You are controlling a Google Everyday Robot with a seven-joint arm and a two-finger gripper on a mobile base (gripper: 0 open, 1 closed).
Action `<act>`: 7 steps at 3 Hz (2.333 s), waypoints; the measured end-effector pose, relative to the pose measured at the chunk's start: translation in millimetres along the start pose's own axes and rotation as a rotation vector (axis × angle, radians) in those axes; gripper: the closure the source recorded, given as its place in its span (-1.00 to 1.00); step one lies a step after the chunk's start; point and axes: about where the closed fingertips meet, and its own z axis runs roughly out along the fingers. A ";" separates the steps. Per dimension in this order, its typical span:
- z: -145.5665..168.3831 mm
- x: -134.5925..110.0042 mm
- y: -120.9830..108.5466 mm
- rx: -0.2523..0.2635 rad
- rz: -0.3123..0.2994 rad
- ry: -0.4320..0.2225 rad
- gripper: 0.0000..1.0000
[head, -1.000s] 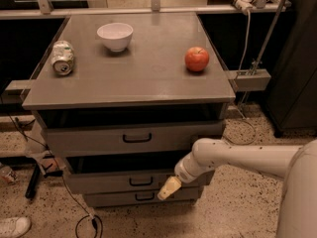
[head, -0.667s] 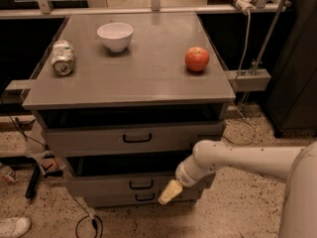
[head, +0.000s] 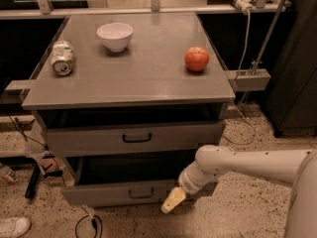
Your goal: Open middle drawer
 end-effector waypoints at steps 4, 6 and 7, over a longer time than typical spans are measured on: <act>-12.8 51.2 26.8 -0.039 0.071 0.091 -1.00; -23.1 78.1 42.2 -0.055 0.103 0.137 -1.00; -18.3 70.6 38.9 -0.063 0.107 0.142 -1.00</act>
Offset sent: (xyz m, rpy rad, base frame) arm -0.0932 -0.0452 -0.0096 -0.0919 0.2019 -0.0348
